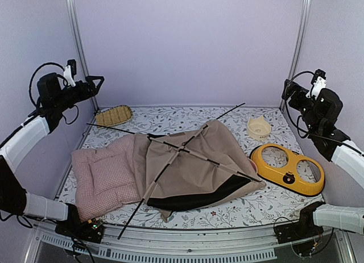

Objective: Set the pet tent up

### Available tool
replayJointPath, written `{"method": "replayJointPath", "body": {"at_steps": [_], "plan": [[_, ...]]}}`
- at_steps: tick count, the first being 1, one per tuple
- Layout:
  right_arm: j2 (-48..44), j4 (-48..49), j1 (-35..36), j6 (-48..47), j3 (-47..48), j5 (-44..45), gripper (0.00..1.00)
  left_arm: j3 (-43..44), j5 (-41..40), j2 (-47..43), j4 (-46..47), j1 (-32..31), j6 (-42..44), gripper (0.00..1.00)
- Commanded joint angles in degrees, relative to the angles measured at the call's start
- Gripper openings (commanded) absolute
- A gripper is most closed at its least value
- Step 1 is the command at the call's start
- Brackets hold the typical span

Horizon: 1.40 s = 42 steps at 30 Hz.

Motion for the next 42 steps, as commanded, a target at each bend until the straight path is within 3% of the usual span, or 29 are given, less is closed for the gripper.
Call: {"method": "replayJointPath", "body": {"at_steps": [1,3,5,10,14,32,42], "plan": [[0.4,-1.1,-0.1,1.0,-0.5,-0.6,0.99,-2.5,-0.4,0.4,-0.8,5.6,-11.7,0.99],[0.7,-1.3,-0.1,0.8,-0.5,-1.8,0.99,-5.6,5.2,0.4,5.4,8.1,-10.9,0.99],[0.8,-1.7,-0.1,1.4,-0.7,-3.0,0.99,-5.0,5.5,1.0,4.5,7.4,-8.1,0.99],[2.2,-4.0,0.0,5.7,0.0,-10.0,0.99,-0.1,-3.7,3.4,-4.2,-1.0,2.3,0.99],[6.3,-8.5,2.1,7.9,3.0,-14.4,0.99,0.2,-9.9,3.9,-4.8,-8.3,8.4,1.0],[16.2,-27.5,29.2,14.7,5.7,-10.3,1.0,4.5,-15.8,10.8,-19.2,-27.6,15.7,0.95],[12.5,-40.4,37.6,25.0,1.0,-10.6,0.98,7.0,-18.2,12.7,-27.4,-31.3,16.4,0.92]]}}
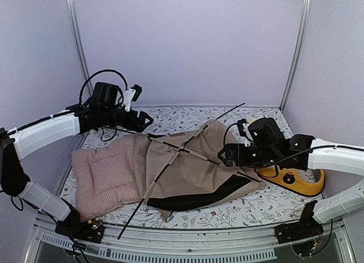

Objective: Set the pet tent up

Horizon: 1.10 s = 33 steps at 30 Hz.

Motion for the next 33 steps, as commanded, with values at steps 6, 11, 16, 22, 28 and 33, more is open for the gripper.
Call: {"method": "replayJointPath", "body": {"at_steps": [6,11,16,22,28,33], "plan": [[-3.8,-8.9,4.0,10.3,-3.3,-0.6,0.95,4.4,-5.3,1.9,-4.5,-1.8,1.2,0.92],[-1.4,-7.0,4.1,11.2,-2.1,-1.3,0.89,9.0,-3.2,6.0,-5.1,-2.1,-0.3,0.87],[2.1,-7.3,4.2,11.0,0.7,-0.6,0.86,11.3,-7.1,9.8,-7.7,-4.4,3.4,0.81],[3.0,-7.6,4.2,9.4,2.6,0.2,0.85,10.7,-10.6,12.4,-8.4,-4.6,7.9,0.8],[3.2,-9.5,3.9,4.9,4.6,2.0,0.88,9.3,-11.2,11.6,-8.8,-3.8,11.8,0.85],[1.4,-8.2,1.4,1.6,4.5,0.1,0.9,6.2,-7.1,9.4,-6.5,-1.5,17.6,0.94]]}}
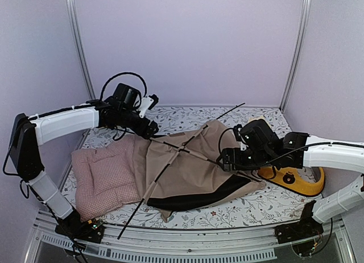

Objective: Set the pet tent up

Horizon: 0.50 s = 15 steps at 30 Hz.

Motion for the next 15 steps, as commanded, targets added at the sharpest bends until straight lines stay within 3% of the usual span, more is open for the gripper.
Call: {"method": "replayJointPath", "body": {"at_steps": [1,5,15], "plan": [[-1.9,0.3,-2.5,-4.6,1.3,-1.0,0.9,-3.2,3.4,-3.2,2.3,2.5,6.2,0.94],[-2.9,0.8,-4.7,-7.4,1.6,-3.4,0.91,-4.0,6.0,-5.3,3.8,6.1,7.5,0.95],[-6.5,2.1,-8.8,-12.8,1.4,-5.8,0.94,-7.3,-1.1,-7.0,1.3,7.0,15.5,0.94]]}}
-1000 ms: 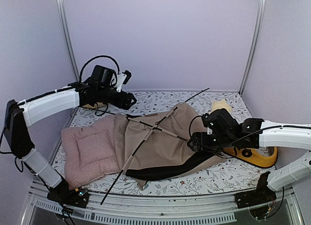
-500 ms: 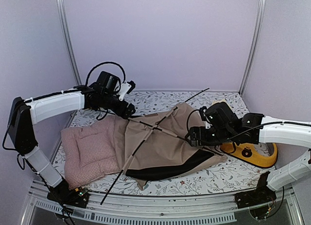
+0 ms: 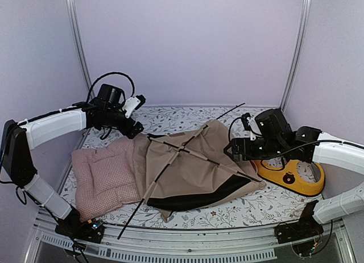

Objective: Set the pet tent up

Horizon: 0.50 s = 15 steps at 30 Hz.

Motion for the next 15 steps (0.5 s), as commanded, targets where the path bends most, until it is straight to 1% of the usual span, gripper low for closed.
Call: {"method": "replayJointPath", "body": {"at_steps": [1,6,11,15], "plan": [[-1.8,1.8,-2.3,-3.6,1.5,-2.1,0.95,-2.3,-2.5,-1.4,-0.4,0.0,5.0,0.94],[-2.0,2.3,-3.4,-5.3,2.0,-2.9,0.95,-4.4,0.4,-2.4,1.1,0.0,9.7,0.94],[-2.4,3.1,-4.1,-5.6,1.6,-2.9,0.96,-7.2,0.6,-4.0,5.5,0.1,14.6,0.94],[-2.5,3.6,-4.8,-5.9,1.5,-2.9,0.96,-6.7,0.9,-2.9,5.6,0.9,17.3,0.96]]}}
